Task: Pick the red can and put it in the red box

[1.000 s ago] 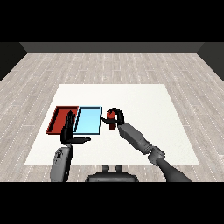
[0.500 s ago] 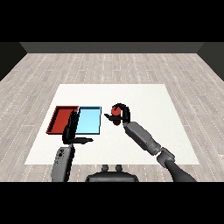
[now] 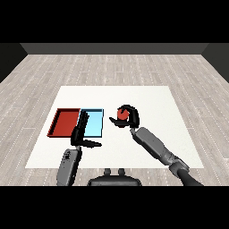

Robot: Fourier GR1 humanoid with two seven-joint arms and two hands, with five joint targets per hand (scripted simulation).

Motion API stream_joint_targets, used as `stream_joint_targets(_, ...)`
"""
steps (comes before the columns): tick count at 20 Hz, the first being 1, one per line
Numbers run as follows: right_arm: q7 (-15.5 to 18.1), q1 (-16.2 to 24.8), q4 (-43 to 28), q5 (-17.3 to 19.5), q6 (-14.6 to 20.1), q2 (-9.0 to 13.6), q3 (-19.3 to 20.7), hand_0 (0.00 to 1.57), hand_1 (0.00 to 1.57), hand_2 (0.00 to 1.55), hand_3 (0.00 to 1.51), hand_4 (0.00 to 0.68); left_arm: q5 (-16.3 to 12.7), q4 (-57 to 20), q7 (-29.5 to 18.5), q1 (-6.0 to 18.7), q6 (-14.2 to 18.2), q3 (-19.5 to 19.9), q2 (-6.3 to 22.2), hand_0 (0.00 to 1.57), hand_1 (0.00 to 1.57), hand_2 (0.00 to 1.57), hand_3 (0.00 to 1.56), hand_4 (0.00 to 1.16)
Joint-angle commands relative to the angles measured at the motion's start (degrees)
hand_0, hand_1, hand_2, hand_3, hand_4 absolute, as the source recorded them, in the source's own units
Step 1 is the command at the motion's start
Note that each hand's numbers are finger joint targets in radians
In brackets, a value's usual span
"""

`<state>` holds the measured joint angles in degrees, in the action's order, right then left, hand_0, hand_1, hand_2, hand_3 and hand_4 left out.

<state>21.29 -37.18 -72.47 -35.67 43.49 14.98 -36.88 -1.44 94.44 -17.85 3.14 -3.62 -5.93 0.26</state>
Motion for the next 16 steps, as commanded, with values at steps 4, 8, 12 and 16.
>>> stream_joint_targets(4,-1.1,8.0,-13.2,5.9,-0.5,4.9,1.2,1.57,1.57,1.46,1.4,0.624,0.7,-1.4,3.7,3.2,0.6,-5.5,-0.3,0.0,0.0,0.0,0.0,0.0)
stream_joint_targets(8,-6.2,7.0,-18.8,10.3,3.1,3.2,1.0,1.57,1.57,1.47,1.42,0.65,0.6,-1.1,4.4,1.6,2.9,-9.8,-0.3,0.0,0.0,0.0,0.0,0.0)
stream_joint_targets(12,-4.1,3.5,-10.9,12.2,-1.8,-1.0,4.7,1.57,1.57,1.48,1.42,0.655,-3.9,-5.7,8.8,11.0,4.8,-9.6,-0.3,0.0,0.0,0.0,0.0,0.0)
stream_joint_targets(16,-9.9,6.5,-17.7,16.0,-3.5,1.2,7.9,1.57,1.57,1.48,1.42,0.647,-2.4,-0.1,12.0,6.4,5.2,-13.5,-0.3,0.0,0.0,0.0,0.0,0.0)
